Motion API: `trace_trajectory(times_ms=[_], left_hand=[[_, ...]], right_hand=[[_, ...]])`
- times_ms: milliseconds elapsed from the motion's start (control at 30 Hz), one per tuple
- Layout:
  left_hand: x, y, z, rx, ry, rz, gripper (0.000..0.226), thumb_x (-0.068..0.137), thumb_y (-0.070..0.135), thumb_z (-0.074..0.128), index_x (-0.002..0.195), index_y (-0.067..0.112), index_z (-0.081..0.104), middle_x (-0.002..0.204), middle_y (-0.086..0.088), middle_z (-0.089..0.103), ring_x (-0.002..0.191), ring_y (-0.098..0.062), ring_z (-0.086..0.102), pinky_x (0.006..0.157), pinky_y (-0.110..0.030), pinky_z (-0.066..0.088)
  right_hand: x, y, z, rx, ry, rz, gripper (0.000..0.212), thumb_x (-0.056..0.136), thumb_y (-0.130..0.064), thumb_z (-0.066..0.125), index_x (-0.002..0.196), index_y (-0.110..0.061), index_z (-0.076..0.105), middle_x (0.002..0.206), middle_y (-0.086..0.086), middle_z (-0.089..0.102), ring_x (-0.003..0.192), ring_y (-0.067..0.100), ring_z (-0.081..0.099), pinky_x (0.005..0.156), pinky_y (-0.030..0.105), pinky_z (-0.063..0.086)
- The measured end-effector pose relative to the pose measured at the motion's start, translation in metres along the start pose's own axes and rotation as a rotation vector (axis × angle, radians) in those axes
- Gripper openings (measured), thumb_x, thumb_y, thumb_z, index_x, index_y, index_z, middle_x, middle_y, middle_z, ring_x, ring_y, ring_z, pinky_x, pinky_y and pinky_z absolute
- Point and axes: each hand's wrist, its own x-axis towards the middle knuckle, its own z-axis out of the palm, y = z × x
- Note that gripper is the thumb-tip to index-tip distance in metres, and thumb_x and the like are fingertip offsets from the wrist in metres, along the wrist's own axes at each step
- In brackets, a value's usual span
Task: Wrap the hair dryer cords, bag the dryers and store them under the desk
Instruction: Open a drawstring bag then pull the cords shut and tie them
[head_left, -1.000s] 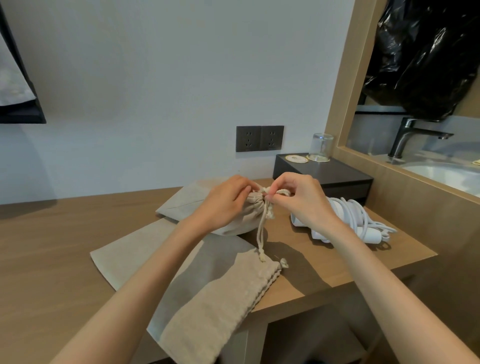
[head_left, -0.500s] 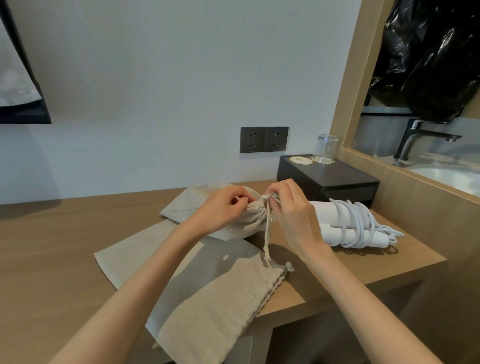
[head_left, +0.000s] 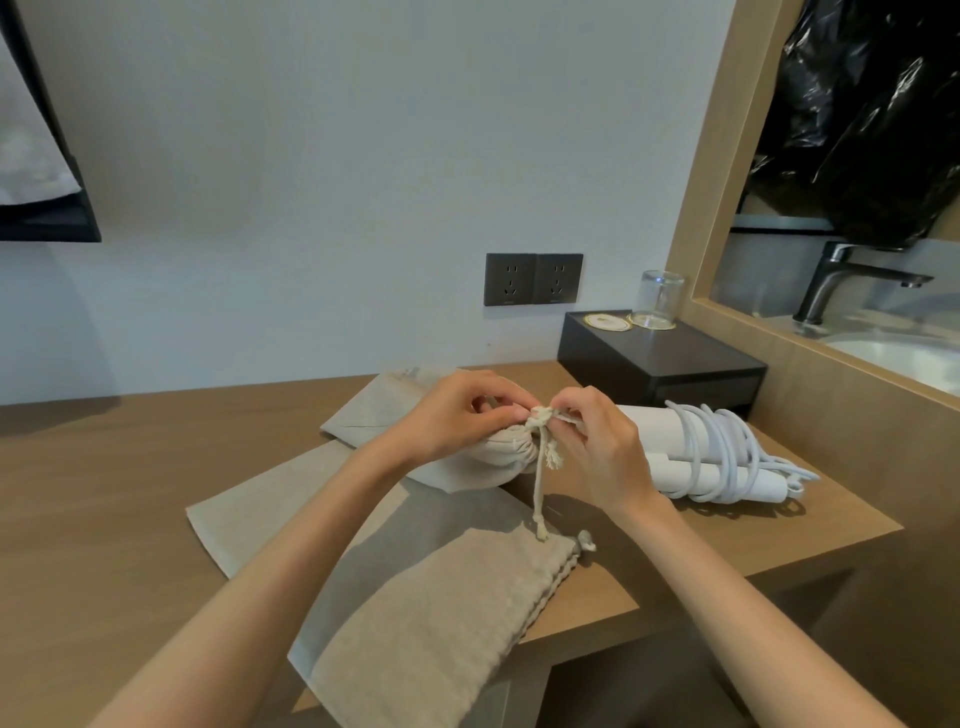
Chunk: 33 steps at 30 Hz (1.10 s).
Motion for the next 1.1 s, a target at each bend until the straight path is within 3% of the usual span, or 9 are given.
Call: trace_trajectory(times_ms=[67,167,300,500,667,800,1000,1100], left_hand=[[0.0,0.0,0.001,-0.006,-0.005,0.008,0.02,0.088,0.01,0.063,0.091,0.028,0.07,0.079,0.021,0.064,0.058,0.003,0.048,0.054,-0.011,0.034],[0.002,-0.001,0.0,0.02,-0.022,0.007,0.025,0.088,0.012,0.064,0.086,0.037,0.065,0.082,0.013,0.065,0.061,0.001,0.048,0.056,-0.013,0.037],[0.002,-0.002,-0.002,0.026,-0.065,-0.002,0.015,0.088,0.014,0.064,0.086,0.03,0.065,0.082,0.01,0.064,0.063,-0.001,0.053,0.058,-0.012,0.039],[0.002,-0.003,0.001,0.152,-0.104,0.03,0.006,0.093,0.015,0.056,0.093,0.02,0.06,0.09,0.008,0.058,0.069,-0.001,0.051,0.062,-0.014,0.04],[-0.006,0.004,-0.003,0.24,-0.051,0.034,0.006,0.093,0.017,0.054,0.086,0.018,0.055,0.084,0.008,0.055,0.071,-0.005,0.051,0.064,-0.016,0.042],[-0.011,-0.001,-0.005,0.546,0.032,0.017,0.008,0.09,0.019,0.052,0.083,0.017,0.051,0.084,0.003,0.055,0.071,-0.017,0.051,0.062,-0.029,0.04],[-0.021,-0.004,-0.011,0.694,0.109,0.058,0.011,0.085,0.03,0.04,0.081,0.02,0.042,0.077,0.005,0.049,0.062,-0.016,0.041,0.056,-0.028,0.028],[-0.02,0.001,0.002,0.359,0.133,-0.075,0.007,0.093,0.018,0.047,0.087,0.016,0.048,0.077,-0.001,0.056,0.061,-0.011,0.044,0.058,-0.026,0.036]], right_hand=[[0.0,0.003,-0.001,0.0,-0.002,-0.023,0.021,0.095,-0.033,0.051,0.1,-0.013,0.048,0.077,0.014,0.063,0.072,0.013,0.053,0.059,0.021,0.048],[-0.001,0.004,-0.002,0.009,-0.003,-0.01,0.02,0.094,-0.033,0.053,0.097,-0.014,0.048,0.076,0.013,0.062,0.07,0.013,0.051,0.056,0.023,0.047],[-0.003,0.006,-0.001,-0.025,-0.005,0.013,0.021,0.094,-0.035,0.053,0.094,-0.014,0.048,0.074,0.011,0.06,0.063,0.017,0.054,0.05,0.033,0.048],[0.0,0.001,-0.004,-0.016,-0.024,0.013,0.022,0.094,-0.037,0.053,0.093,-0.015,0.051,0.074,0.009,0.063,0.066,0.015,0.057,0.053,0.031,0.051],[0.0,-0.002,-0.015,-0.039,-0.124,0.032,0.033,0.097,-0.035,0.049,0.093,-0.006,0.065,0.079,0.006,0.066,0.069,0.019,0.063,0.056,0.037,0.054],[-0.005,-0.005,-0.024,-0.107,-0.243,-0.022,0.029,0.101,-0.033,0.04,0.092,-0.01,0.057,0.076,0.007,0.061,0.065,0.02,0.059,0.05,0.036,0.051],[-0.005,-0.013,-0.036,-0.052,-0.304,0.191,0.023,0.097,-0.028,0.048,0.086,-0.009,0.058,0.072,0.002,0.057,0.06,0.013,0.052,0.05,0.037,0.048],[0.002,-0.024,-0.033,0.154,-0.213,0.452,0.014,0.095,-0.025,0.053,0.086,-0.015,0.058,0.073,-0.003,0.058,0.065,0.016,0.053,0.053,0.036,0.046]])
